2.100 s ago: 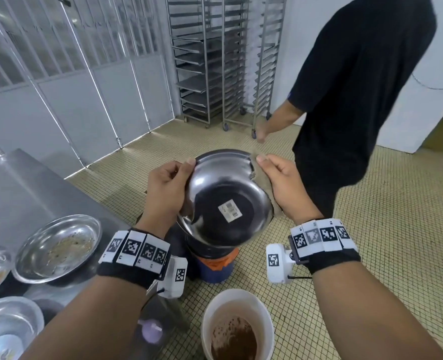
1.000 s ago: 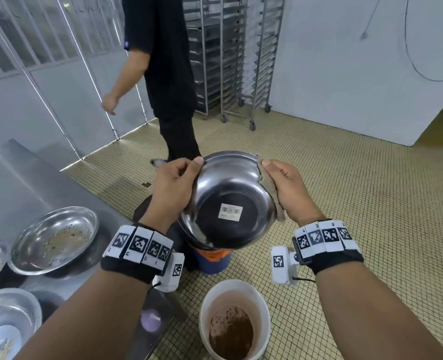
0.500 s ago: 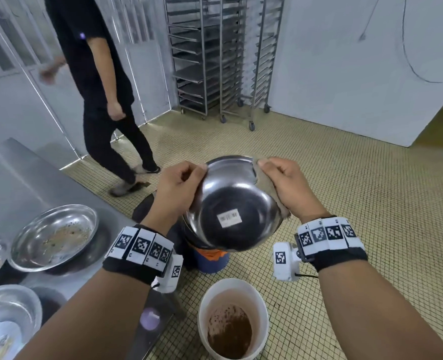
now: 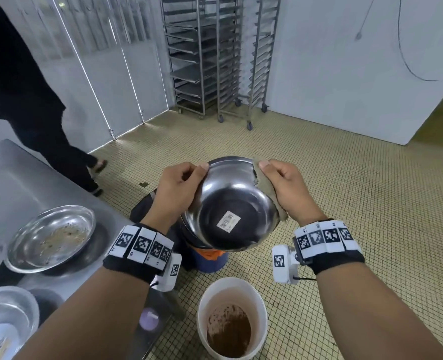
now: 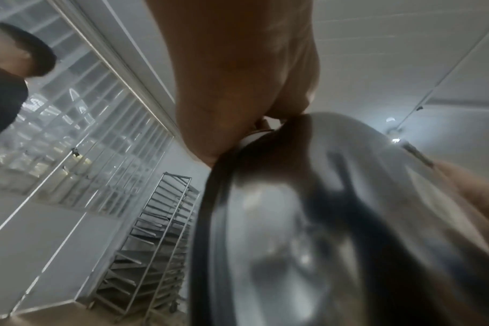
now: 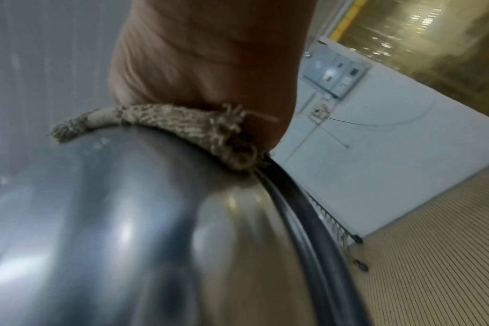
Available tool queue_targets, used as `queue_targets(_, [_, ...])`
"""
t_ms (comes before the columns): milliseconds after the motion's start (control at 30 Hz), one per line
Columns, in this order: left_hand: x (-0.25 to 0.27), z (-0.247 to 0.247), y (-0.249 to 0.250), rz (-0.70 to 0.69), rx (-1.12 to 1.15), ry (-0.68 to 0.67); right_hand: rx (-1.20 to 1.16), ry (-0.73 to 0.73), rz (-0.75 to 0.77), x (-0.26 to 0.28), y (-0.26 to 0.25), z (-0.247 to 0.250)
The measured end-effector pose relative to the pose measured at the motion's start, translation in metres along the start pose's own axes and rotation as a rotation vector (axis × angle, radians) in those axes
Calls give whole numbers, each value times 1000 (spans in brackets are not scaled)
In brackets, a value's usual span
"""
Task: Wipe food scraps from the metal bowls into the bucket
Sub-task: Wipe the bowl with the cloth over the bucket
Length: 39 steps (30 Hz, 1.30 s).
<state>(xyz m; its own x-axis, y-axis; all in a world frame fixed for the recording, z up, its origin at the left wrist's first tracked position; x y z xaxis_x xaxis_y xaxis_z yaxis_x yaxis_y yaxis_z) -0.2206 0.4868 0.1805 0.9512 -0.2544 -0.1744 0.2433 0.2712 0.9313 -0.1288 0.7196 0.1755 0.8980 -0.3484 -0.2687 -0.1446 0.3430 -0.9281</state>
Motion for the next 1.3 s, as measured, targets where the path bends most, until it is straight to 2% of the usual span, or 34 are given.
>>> queue_targets(133, [-3,4,6,15,61,53,-23,14,24,0,-4,-1])
queue_targets(300, [-2,19,-24,170,306,175,-143,69,-84,8,13,4])
queue_targets(567, [1,9,2,43,88,70,-59,93,-33,6,0,8])
queue_targets(700, [1,16,-8,92,186,152,-79,84,-2,9,-4,2])
queue_targets(833, [6,20,-29,177,357,220,-176,117,-61,11,3,8])
queue_targets(1167, [5,17,1,-17,-93,138,-10,120,37,5,-7,13])
queue_targets(1300, [4,14,5,8,-133,126,139,94,56,4,-5,7])
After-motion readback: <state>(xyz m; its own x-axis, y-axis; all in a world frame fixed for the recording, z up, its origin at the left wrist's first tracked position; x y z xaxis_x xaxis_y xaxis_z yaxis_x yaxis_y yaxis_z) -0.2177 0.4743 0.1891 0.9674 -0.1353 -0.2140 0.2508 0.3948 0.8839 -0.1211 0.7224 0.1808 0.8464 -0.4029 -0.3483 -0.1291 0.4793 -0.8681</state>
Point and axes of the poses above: each hand's wrist, its own x-axis away from the middle knuckle, its own z-axis out of the back of the hand, y = z × x, the point moved 10 cm from there along -x, towards the middle knuckle, and after that the axes turned 2 degrees about z, right-handed, at the moved point
